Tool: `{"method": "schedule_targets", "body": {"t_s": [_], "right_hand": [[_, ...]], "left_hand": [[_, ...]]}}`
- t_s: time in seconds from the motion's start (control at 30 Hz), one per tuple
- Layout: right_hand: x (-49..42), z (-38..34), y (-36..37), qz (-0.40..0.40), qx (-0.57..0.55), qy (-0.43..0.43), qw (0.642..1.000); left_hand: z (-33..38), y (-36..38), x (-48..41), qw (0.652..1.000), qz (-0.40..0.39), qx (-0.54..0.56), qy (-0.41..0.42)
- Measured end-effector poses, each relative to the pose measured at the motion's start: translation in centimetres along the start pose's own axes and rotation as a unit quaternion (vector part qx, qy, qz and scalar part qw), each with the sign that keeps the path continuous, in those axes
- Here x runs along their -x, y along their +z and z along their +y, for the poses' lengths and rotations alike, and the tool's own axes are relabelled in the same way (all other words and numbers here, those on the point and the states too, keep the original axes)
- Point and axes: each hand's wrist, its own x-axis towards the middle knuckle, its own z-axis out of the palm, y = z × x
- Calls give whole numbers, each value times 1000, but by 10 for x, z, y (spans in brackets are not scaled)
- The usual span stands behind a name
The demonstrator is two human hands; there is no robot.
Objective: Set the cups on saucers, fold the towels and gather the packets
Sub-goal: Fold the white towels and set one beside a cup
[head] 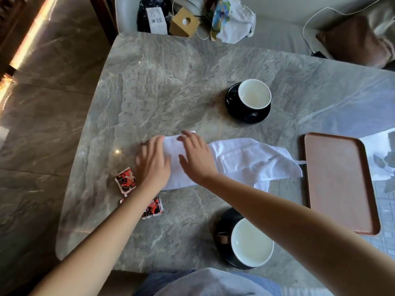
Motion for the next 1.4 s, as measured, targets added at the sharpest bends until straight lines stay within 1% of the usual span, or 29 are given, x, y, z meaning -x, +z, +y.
{"method": "schedule_targets", "body": {"t_s": [0.03,0.1,0.17,0.23,0.37,0.57,0.7,0.8,0.83,0.87,0.93,0.97,1.0,1.07,1.1,1.17,1.23,1.33,1.4], "right_hand": [[2,-1,6,-45,52,-33,997],[6,2,16,-115,113,-39,986],[10,11,22,-150,136,-20,979],[12,18,24,-161,137,-9,977],[15,31,21,-151,104,3,983],[16,35,21,-144,98,-3,985],[13,35,19,-164,96,0,982],[11,30,8,-161,58,0,985],[14,31,1,-141,44,-20,989],[18,32,-6,-112,42,-60,991],[33,39,-17,-66,67,-164,982],[41,44,-21,-66,85,-206,973],[47,48,-24,-77,103,-234,964],[55,55,-26,-108,134,-252,952],[56,56,-27,-122,144,-246,951],[57,55,-27,-139,157,-235,949],[58,53,-28,-140,163,-231,949],[59,49,-29,-113,142,-213,960],[57,46,-29,-106,115,-183,971]], "left_hand": [[3,6,3,997,-39,-49,47],[2,19,4,986,-94,-118,73],[-6,28,4,979,-111,-149,80],[-9,33,7,979,-116,-149,76],[-10,42,10,981,-113,-150,54],[-18,43,10,980,-112,-151,70],[-14,40,7,975,-148,-158,55],[-7,27,4,979,-167,-109,49],[-6,19,6,984,-144,-79,64],[-6,11,11,989,-107,-45,94],[-8,-2,29,985,-62,-4,164],[-8,-5,39,978,-73,-10,195],[-8,-5,49,970,-105,-36,217],[-9,2,63,951,-190,-113,216],[-10,7,65,943,-216,-153,203],[-14,12,66,931,-233,-209,189],[-14,14,66,925,-235,-235,186],[-10,13,65,928,-234,-230,177],[-9,12,64,929,-231,-227,178]]}}
